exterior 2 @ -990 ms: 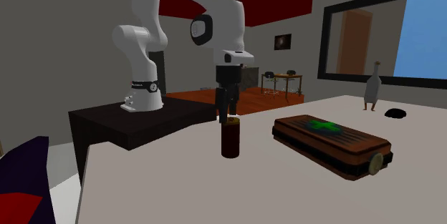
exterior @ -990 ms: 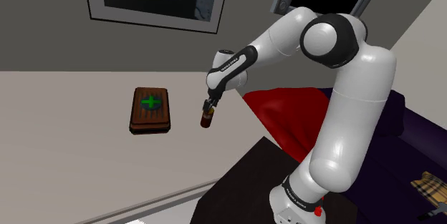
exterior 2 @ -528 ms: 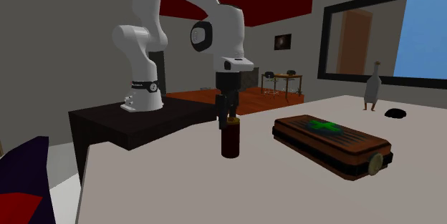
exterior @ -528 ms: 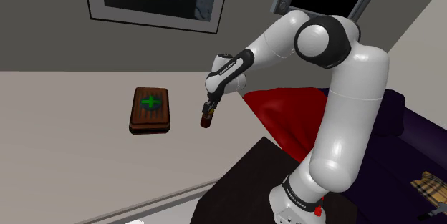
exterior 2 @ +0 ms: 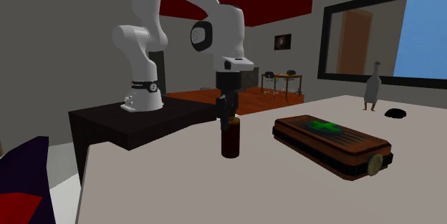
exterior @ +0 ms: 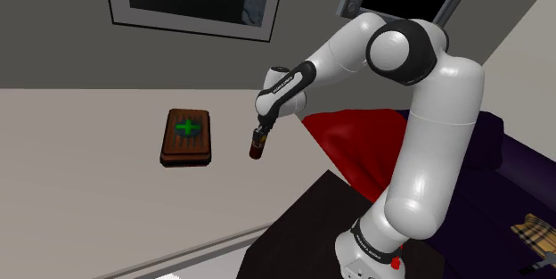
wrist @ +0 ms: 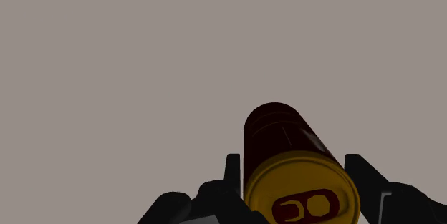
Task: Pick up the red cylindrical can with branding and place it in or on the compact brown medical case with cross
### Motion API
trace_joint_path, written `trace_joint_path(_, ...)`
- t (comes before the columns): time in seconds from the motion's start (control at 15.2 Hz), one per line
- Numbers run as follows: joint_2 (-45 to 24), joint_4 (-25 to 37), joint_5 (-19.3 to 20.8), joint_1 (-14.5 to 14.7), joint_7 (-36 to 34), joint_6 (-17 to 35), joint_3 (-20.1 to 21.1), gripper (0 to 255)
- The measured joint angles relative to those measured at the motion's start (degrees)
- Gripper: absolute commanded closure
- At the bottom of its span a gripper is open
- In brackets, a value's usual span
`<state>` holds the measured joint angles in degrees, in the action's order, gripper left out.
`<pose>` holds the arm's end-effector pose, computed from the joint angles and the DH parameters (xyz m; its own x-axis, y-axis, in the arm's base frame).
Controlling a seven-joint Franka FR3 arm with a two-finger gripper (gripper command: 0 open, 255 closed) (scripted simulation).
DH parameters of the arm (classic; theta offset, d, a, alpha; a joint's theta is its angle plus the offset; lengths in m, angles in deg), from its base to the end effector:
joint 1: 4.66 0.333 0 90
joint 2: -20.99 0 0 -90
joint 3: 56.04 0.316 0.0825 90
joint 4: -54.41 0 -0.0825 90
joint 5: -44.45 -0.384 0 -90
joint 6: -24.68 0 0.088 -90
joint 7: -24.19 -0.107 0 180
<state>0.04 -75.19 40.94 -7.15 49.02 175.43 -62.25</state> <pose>0.5327 -0.0844 0.1993 0.9724 0.2332 0.0025 0.2332 -0.9724 0.0105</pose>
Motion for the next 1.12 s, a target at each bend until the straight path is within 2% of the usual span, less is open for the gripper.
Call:
trace_joint_path(0.4, 0.3, -0.1, 0.1, 0.0, 0.0, -0.3, 0.0, 255)
trace_joint_path(1.12, 7.1, 0.3, 1.5, 0.6, -1.0, -7.4, -0.8, 255)
